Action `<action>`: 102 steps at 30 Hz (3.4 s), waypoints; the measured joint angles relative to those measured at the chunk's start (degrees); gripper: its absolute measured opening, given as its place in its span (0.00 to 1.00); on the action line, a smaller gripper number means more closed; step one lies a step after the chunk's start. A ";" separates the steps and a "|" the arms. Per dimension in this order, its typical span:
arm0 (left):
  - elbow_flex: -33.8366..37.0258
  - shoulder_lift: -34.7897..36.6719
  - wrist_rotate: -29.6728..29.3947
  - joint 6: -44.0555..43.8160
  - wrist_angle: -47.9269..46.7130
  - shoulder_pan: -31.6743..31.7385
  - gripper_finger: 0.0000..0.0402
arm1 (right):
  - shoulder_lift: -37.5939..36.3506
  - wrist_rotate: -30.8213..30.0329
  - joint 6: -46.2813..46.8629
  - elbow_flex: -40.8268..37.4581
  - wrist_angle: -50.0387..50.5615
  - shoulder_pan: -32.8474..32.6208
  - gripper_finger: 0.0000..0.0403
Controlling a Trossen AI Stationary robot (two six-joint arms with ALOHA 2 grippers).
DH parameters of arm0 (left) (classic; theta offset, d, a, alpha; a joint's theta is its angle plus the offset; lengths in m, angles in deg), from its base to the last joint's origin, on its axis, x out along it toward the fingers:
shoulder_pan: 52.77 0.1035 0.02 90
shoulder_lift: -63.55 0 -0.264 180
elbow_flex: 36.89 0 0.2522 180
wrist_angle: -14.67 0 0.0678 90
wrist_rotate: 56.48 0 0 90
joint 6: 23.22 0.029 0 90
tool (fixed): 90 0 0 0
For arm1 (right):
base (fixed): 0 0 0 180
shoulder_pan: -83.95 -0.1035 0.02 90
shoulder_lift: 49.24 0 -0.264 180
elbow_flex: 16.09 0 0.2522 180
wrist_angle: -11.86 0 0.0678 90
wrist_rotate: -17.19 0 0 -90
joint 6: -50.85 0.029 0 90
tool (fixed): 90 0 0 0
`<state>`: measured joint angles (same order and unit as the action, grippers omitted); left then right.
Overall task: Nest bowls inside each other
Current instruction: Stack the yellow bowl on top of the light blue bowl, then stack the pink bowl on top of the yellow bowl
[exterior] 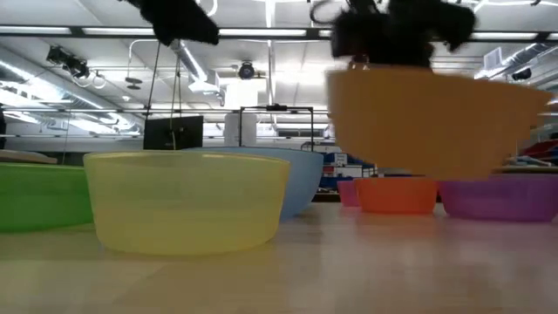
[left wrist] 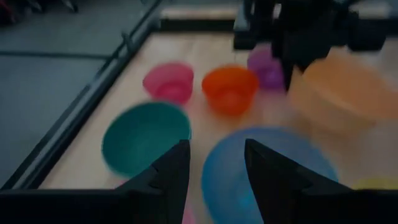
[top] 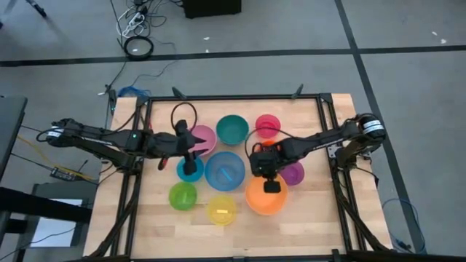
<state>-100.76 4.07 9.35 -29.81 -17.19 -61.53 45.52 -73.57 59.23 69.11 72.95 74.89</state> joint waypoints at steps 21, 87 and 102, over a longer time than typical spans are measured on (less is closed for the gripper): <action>0.04 0.02 -7.96 4.05 13.19 0.02 0.41 | 6.74 4.75 -6.38 10.62 -22.53 13.64 0.00; 0.02 -0.47 -3.55 17.79 -42.55 3.62 0.41 | -14.58 -17.88 14.67 10.66 12.40 0.26 0.49; 7.54 -8.67 -0.71 36.61 -30.62 7.91 0.41 | -8.98 -18.59 16.45 10.62 12.21 -1.43 0.55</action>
<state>-93.22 -4.60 8.65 6.80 -47.81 -53.62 36.54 -92.17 75.68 79.73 85.17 73.45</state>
